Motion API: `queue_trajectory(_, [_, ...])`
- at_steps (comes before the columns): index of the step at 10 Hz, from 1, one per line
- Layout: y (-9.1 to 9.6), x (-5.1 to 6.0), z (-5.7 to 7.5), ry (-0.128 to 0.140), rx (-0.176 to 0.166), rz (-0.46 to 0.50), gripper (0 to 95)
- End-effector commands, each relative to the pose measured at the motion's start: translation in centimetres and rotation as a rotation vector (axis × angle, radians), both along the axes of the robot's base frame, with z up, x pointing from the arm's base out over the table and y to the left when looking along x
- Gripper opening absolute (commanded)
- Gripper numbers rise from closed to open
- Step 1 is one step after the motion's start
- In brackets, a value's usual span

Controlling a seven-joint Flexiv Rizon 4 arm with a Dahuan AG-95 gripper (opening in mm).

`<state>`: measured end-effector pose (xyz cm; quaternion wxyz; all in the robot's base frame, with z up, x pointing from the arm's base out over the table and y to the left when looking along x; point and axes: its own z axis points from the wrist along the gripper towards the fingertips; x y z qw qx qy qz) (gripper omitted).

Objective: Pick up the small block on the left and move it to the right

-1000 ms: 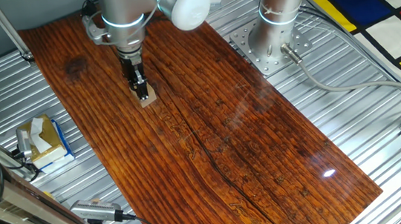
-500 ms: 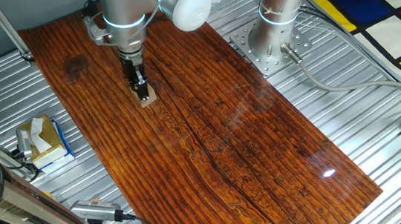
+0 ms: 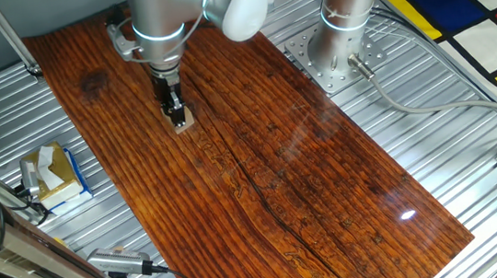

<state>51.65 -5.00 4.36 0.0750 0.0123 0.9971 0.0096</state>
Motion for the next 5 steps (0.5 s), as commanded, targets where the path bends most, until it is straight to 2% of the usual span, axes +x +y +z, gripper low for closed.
queue_trajectory(1, [-0.12,-0.15,0.06,0.002,-0.003,0.004,19.0])
queue_trajectory(2, [-0.12,-0.15,0.06,0.002,-0.003,0.004,19.0])
queue_trajectory(3, [-0.14,-0.12,0.12,0.004,-0.009,0.009,0.0])
queue_trajectory(5, [-0.18,-0.11,0.28,0.009,-0.013,0.012,0.0])
